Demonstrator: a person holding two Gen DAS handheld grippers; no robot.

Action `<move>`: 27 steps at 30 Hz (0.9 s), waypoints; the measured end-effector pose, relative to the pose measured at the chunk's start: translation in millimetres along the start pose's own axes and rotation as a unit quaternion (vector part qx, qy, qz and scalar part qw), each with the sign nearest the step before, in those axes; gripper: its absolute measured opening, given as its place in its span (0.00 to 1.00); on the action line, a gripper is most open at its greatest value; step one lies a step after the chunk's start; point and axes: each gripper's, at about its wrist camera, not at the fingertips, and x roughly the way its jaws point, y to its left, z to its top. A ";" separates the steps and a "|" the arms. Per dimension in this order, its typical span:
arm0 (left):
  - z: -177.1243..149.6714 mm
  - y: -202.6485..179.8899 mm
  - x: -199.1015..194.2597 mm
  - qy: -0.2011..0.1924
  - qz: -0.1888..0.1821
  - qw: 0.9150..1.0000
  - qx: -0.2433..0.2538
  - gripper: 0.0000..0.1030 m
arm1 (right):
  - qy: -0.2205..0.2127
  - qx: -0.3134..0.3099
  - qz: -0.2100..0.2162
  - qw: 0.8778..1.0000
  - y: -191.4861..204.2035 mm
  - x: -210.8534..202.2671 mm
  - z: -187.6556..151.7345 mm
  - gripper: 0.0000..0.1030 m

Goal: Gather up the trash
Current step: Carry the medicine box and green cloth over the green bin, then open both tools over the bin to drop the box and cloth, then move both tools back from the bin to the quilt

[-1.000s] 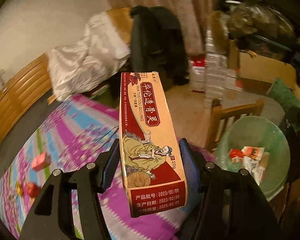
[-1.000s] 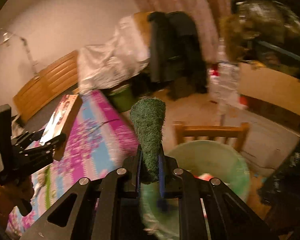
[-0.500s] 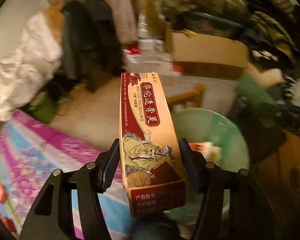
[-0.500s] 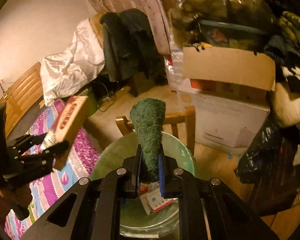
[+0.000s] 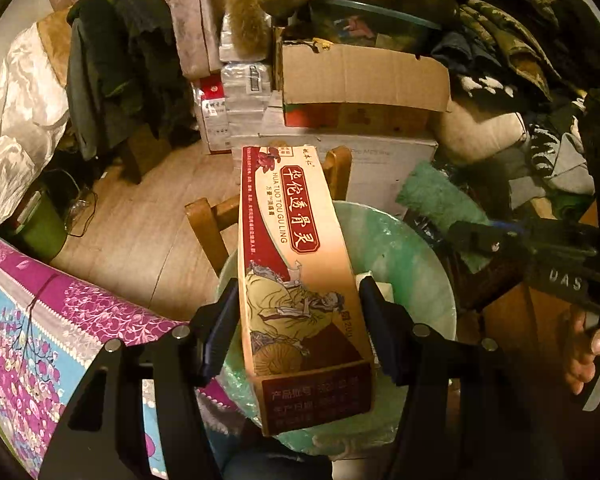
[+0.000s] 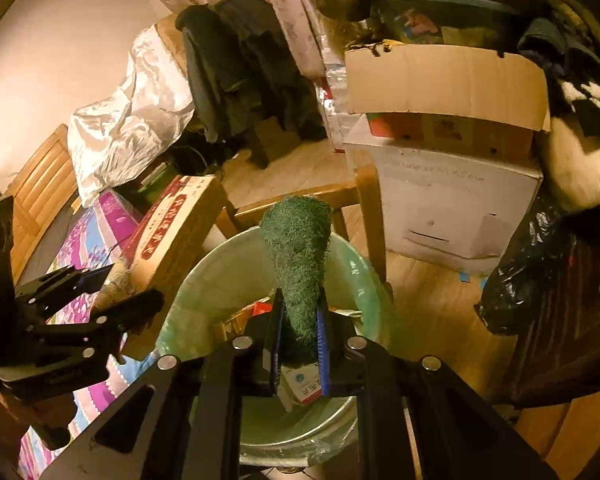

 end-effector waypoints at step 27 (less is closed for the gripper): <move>-74.6 90.6 -71.0 -0.037 0.143 0.978 -0.149 0.68 | -0.032 -0.070 0.048 0.996 87.3 3.0 -7.9 0.33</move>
